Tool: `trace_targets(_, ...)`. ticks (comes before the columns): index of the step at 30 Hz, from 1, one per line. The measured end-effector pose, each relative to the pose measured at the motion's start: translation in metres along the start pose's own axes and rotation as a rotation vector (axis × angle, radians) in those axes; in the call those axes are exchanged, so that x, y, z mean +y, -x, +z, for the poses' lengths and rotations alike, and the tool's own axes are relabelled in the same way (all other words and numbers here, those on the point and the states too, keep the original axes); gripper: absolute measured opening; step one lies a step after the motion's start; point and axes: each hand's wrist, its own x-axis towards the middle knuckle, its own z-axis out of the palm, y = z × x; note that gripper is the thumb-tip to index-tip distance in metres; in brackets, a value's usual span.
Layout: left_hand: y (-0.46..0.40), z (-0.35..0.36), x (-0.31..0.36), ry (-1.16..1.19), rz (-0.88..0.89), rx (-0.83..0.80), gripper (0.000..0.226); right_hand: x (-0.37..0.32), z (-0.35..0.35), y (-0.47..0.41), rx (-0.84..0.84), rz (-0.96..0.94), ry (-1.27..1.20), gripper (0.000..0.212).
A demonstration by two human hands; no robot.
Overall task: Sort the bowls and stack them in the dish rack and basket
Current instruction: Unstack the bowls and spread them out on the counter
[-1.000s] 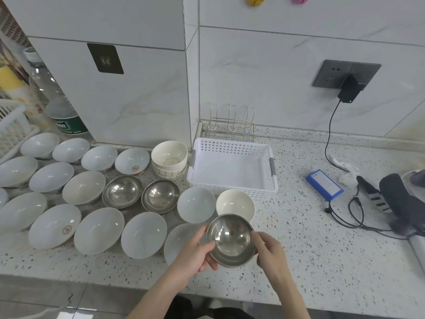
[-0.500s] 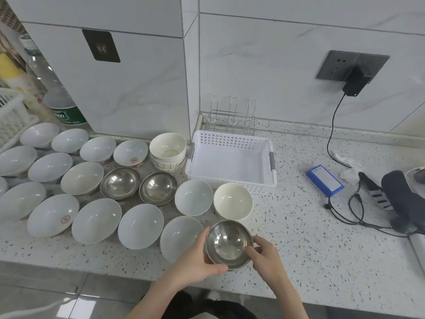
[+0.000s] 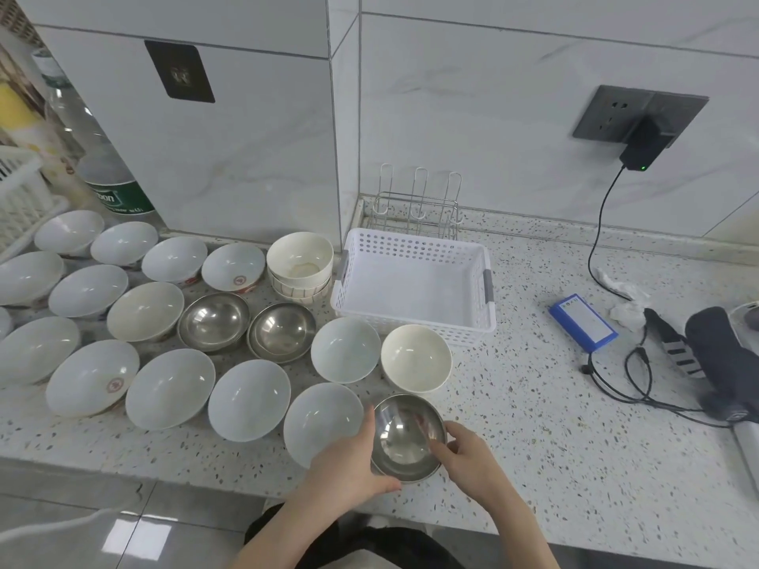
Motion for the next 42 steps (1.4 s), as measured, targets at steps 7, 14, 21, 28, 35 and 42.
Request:
trace_targets(7,-0.001,-0.006,0.005,-0.096,0.045,-0.017,0.118,-0.002,0.003,-0.001,-0.006,0.094,0.033,0.019)
trace_targets(14,-0.003,-0.041,-0.007,0.145,0.128,0.053,0.07,-0.017,-0.008,0.001,0.248,0.201,0.257,0.056)
trace_targets(21,-0.033,-0.122,-0.04,0.622,0.04,0.3,0.017,-0.073,-0.015,-0.023,0.433,0.102,0.228,0.038)
trace_targets(28,-0.09,-0.209,-0.074,0.737,-0.125,0.471,0.072,-0.136,0.022,-0.068,0.389,-0.028,0.18,0.021)
trace_targets(35,-0.136,-0.248,-0.086,0.706,-0.171,0.36,0.076,-0.162,0.057,-0.09,0.318,0.03,0.054,0.015)
trace_targets(42,-0.164,-0.26,-0.093,0.592,-0.08,0.283,0.044,-0.169,0.069,-0.094,0.329,0.073,0.076,0.016)
